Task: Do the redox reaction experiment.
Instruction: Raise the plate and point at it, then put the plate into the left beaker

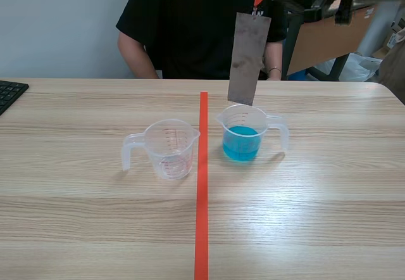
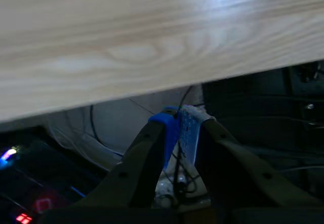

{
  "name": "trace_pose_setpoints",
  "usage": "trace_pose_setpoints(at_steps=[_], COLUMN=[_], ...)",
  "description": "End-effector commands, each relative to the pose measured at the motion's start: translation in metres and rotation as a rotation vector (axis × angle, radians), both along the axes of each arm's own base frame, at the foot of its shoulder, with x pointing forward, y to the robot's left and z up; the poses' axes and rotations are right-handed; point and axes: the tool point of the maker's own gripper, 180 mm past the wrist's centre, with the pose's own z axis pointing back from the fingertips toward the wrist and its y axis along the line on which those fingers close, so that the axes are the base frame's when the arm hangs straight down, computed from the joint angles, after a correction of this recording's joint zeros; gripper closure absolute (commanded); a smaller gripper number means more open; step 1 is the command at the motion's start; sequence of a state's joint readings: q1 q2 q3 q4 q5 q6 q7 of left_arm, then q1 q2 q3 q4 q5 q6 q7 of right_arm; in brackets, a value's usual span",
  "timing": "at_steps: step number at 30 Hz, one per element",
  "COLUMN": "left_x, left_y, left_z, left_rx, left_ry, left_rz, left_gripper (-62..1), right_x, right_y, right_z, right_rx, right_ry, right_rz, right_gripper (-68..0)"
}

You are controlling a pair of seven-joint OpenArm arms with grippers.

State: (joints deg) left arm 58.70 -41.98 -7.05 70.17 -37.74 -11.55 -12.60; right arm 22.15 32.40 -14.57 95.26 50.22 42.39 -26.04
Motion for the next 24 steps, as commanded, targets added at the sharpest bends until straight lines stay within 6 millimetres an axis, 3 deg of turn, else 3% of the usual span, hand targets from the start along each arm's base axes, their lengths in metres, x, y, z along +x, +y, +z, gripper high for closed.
trace_pose_setpoints(at_steps=[1,6,12,18,24], left_x=[-0.005,-0.034,-0.051,-0.058,-0.065], left_y=[-0.008,-0.024,-0.038,-0.044,-0.047], left_z=[-0.002,-0.017,-0.027,-0.031,-0.035], left_rx=[-0.026,-0.058,-0.091,-0.102,-0.058], left_ry=[-0.009,0.057,0.103,0.130,0.167], left_rz=[0.030,0.109,0.175,0.196,0.111], left_gripper=[-4.0,-4.0,-4.0,-4.0,-4.0], right_x=[-0.002,-0.006,-0.012,-0.022,-0.032], right_y=[0.008,0.026,0.053,0.080,0.100], right_z=[0.018,0.020,0.022,0.018,0.009], right_rx=[0.020,0.032,0.038,0.034,0.020], right_ry=[-0.047,-0.050,-0.055,-0.046,-0.028], right_rz=[0.031,0.078,0.143,0.212,0.257], right_gripper=[-1.6,-1.6,-1.6,-1.6,-1.6])
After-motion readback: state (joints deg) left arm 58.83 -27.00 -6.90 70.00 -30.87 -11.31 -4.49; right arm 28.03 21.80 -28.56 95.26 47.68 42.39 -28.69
